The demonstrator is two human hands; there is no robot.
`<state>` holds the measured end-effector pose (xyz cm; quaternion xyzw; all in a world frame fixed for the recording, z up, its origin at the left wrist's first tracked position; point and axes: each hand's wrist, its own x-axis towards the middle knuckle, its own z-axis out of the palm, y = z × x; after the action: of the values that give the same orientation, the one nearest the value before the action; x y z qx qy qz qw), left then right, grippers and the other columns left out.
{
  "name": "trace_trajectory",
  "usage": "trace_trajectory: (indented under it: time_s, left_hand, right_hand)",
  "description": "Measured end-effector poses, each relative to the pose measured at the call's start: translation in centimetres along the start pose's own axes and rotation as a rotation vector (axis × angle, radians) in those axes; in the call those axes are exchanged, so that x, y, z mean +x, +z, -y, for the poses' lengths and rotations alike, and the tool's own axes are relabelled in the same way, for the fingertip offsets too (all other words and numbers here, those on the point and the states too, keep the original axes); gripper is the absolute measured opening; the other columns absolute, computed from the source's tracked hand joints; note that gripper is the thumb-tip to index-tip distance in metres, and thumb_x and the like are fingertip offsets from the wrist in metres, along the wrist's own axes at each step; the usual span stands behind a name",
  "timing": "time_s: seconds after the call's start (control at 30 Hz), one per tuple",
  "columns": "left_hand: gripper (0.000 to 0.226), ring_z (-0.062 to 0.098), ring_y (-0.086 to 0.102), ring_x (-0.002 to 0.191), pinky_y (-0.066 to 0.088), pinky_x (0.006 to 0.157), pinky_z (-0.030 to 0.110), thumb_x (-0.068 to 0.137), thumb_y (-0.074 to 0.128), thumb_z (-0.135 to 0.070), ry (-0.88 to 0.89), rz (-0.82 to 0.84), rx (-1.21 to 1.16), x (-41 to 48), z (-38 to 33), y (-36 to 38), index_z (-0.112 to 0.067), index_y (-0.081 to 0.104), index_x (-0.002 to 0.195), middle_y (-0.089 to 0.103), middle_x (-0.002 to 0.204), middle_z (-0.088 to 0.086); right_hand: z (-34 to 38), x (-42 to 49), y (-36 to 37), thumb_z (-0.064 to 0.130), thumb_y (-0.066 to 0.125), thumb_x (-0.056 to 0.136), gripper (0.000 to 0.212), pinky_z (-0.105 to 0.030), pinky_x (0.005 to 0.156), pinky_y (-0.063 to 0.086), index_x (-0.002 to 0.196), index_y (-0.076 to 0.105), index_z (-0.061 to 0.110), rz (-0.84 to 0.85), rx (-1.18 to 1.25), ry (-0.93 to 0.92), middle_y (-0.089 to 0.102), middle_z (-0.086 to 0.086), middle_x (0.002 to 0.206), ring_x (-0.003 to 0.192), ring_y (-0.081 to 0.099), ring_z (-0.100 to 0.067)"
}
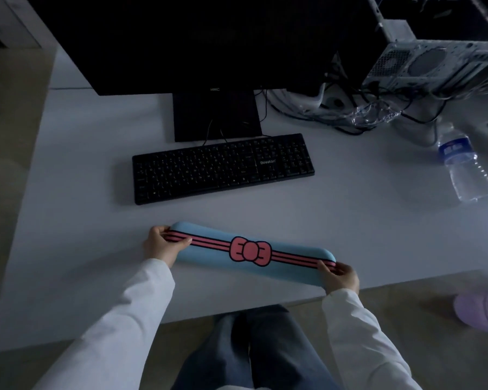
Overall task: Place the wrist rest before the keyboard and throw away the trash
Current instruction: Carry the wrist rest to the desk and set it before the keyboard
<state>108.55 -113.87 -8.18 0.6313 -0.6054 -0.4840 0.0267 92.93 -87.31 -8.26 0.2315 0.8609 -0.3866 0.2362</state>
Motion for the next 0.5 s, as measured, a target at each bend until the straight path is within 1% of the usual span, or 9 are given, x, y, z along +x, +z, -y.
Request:
trace_trajectory:
  time_s: [0.07, 0.13, 0.2, 0.3, 0.5]
  left_hand:
    - [0.054, 0.034, 0.059, 0.109, 0.04, 0.086, 0.031, 0.068, 0.077, -0.009, 0.012, -0.036, -0.063, -0.4, 0.3, -0.3, 0.003, 0.052, 0.115, 0.062, 0.119, 0.022]
    - [0.052, 0.035, 0.06, 0.108, 0.041, 0.085, 0.033, 0.068, 0.076, -0.007, 0.014, -0.081, -0.126, -0.6, 0.5, -0.7, 0.003, 0.052, 0.113, 0.063, 0.117, 0.024]
    - [0.051, 0.035, 0.061, 0.107, 0.042, 0.084, 0.032, 0.069, 0.076, -0.008, 0.009, -0.111, -0.177, -0.6, 0.7, -1.0, 0.003, 0.052, 0.113, 0.064, 0.115, 0.024]
    - [0.051, 0.035, 0.061, 0.106, 0.043, 0.087, 0.035, 0.069, 0.076, -0.008, -0.018, -0.14, -0.217, -0.6, 0.8, -0.8, 0.003, 0.052, 0.114, 0.064, 0.115, 0.024]
    - [0.051, 0.035, 0.062, 0.105, 0.044, 0.088, 0.037, 0.069, 0.076, -0.01, -0.077, -0.199, -0.201, -0.7, 1.3, 0.8, 0.004, 0.054, 0.113, 0.064, 0.114, 0.024]
  right_hand:
    - [1.2, 0.2, 0.3, 0.014, 0.071, 0.074, 0.04, -0.031, 0.081, 0.042, 0.107, 0.061, -0.006, -0.02, 0.037, -0.065, 0.066, -0.02, 0.096, 0.092, 0.061, -0.03]
    - [2.6, 0.7, 0.9, 0.014, 0.071, 0.074, 0.043, -0.036, 0.089, 0.045, 0.111, 0.059, -0.004, -0.019, 0.044, -0.111, 0.066, -0.022, 0.109, 0.103, 0.061, -0.036]
    - [4.2, 1.1, 1.2, 0.017, 0.071, 0.074, 0.044, -0.037, 0.092, 0.045, 0.112, 0.06, -0.002, 0.006, -0.002, -0.162, 0.066, -0.023, 0.111, 0.105, 0.061, -0.036]
    - [6.2, 1.8, 1.7, 0.017, 0.071, 0.075, 0.044, -0.035, 0.091, 0.044, 0.113, 0.059, -0.002, 0.033, -0.043, -0.217, 0.066, -0.022, 0.112, 0.105, 0.061, -0.036]
    - [7.6, 3.5, 2.2, 0.017, 0.069, 0.076, 0.044, -0.037, 0.094, 0.043, 0.115, 0.059, 0.0, 0.046, -0.109, -0.267, 0.065, -0.023, 0.115, 0.107, 0.06, -0.037]
